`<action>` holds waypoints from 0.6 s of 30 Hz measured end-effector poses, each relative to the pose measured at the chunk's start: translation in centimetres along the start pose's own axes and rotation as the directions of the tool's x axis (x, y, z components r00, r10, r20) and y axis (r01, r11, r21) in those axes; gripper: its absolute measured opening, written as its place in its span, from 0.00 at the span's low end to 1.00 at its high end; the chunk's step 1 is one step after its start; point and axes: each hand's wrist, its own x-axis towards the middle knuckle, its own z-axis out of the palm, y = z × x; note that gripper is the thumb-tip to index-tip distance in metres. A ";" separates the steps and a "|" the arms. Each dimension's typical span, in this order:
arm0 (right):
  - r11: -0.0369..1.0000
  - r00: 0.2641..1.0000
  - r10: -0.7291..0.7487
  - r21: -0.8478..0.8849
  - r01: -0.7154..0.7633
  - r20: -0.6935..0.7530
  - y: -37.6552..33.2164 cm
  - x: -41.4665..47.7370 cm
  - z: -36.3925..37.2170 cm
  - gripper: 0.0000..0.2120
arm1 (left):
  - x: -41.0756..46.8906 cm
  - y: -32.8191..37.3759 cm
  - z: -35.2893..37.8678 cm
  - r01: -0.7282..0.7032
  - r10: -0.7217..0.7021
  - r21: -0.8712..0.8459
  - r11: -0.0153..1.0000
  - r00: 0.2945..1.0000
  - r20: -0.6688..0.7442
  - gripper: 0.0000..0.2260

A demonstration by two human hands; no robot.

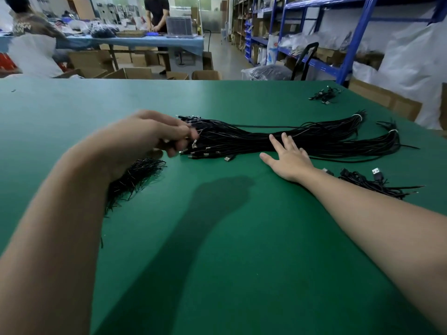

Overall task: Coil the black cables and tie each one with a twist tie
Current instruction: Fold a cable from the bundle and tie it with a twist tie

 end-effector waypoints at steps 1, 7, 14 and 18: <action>1.000 1.000 -0.003 0.008 0.003 0.003 0.1 0.1 0.0 0.35 | -0.2 -0.3 -1.5 -0.009 0.006 -0.063 0.998 0.999 -0.046 0.10; 0.994 0.997 -0.048 0.098 0.053 -0.060 -2.8 -2.3 -1.8 0.35 | -2.3 0.4 -4.5 -0.115 0.117 0.019 0.993 0.966 -0.229 0.09; -0.002 0.882 -0.461 0.994 -0.106 0.093 -9.9 -12.0 -4.4 0.25 | -1.9 3.4 3.2 -0.043 0.040 0.162 0.986 0.999 0.021 0.11; -0.218 0.890 -0.456 0.968 -0.127 0.014 -10.9 -14.3 -6.2 0.25 | -1.8 3.5 4.5 -0.055 0.059 0.163 0.985 0.998 -0.019 0.10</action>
